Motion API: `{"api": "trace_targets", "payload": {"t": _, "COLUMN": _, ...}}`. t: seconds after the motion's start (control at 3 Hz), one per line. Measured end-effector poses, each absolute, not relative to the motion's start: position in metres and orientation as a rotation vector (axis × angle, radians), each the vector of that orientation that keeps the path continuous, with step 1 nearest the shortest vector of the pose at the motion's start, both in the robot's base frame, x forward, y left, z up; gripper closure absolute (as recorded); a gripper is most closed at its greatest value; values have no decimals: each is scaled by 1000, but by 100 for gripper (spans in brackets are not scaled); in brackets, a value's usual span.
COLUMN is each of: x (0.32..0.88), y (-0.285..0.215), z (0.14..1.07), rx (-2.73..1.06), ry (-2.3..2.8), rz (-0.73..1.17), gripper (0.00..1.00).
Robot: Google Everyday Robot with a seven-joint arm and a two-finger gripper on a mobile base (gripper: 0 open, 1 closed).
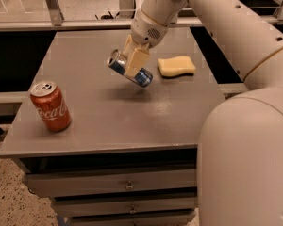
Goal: Knock redbull can over
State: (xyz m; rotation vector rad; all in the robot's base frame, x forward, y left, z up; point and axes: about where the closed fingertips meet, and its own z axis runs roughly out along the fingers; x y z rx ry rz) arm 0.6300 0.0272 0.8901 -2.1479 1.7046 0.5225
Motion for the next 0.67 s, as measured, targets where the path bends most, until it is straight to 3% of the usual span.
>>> {"api": "trace_targets", "payload": {"t": 0.67, "x": 622, "y": 79, "z": 872, "rx": -2237, "ry": 1626, "rz": 529, "gripper": 58}}
